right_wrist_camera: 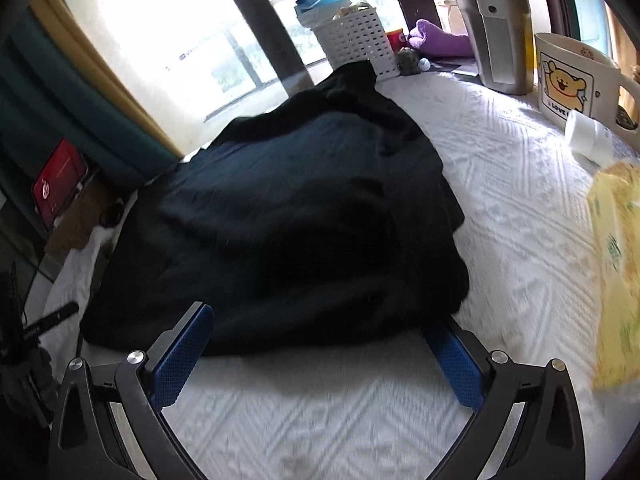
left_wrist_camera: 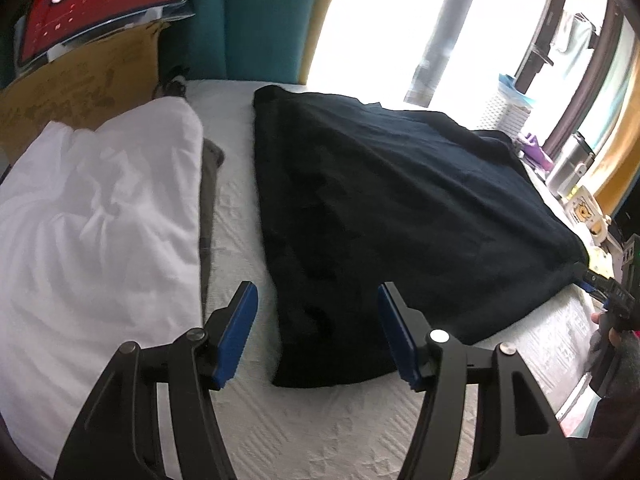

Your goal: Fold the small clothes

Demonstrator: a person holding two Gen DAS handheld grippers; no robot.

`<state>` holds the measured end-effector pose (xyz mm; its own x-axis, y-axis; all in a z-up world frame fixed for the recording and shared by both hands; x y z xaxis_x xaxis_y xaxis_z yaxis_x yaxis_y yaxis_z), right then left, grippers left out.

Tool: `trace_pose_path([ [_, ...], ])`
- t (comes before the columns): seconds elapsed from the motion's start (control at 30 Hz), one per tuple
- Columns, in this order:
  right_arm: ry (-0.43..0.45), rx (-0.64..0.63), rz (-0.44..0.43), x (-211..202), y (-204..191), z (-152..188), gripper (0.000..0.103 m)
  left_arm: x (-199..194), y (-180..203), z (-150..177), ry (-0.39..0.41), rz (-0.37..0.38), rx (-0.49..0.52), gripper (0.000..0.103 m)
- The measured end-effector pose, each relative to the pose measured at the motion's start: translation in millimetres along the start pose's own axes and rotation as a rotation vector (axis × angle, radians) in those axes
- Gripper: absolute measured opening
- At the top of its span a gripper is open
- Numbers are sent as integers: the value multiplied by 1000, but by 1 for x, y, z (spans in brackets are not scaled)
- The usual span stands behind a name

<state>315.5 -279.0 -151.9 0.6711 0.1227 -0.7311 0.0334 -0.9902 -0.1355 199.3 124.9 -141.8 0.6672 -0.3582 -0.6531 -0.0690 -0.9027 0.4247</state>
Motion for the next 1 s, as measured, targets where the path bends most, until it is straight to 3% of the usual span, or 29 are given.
trace_pose_path([
  [0.23, 14, 50, -64, 19, -4, -22, 103, 4, -8, -3, -18, -8, -15, 62],
  [0.43, 12, 167, -128, 38, 3, -50, 103, 6, -9, -9, -19, -18, -14, 62],
  [0.73, 9, 252, -143, 63, 6, -85, 103, 10, -8, -22, -8, -15, 1, 62],
  [0.77, 8, 249, -149, 64, 5, -86, 100, 11, -8, -25, -3, -11, 3, 62],
  [0.83, -3, 264, -146, 68, 8, -85, 65, 13, -7, -29, 4, -2, 9, 62],
  [0.9, -26, 311, -147, 75, 18, -82, 41, 15, -6, -32, 8, 5, 21, 62],
  [0.97, -30, 341, -179, 76, 25, -81, 35, 17, -4, -34, 10, 6, 37, 62],
  [1.0, -25, 336, -182, 75, 26, -82, 27, 18, -3, -36, 14, 5, 42, 62],
])
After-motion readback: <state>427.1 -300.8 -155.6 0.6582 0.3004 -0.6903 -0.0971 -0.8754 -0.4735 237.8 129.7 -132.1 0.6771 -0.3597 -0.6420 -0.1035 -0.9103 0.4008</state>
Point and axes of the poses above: each gripper's, at about its wrist camera, not at the fingertips, and x roughly the way its jaws point, y to its right, z to its underside, the point moved 2 cm from there along x, roughly the way its jaws point, and after that the axes turned 15 degrees about z, right-handed, at the moved point
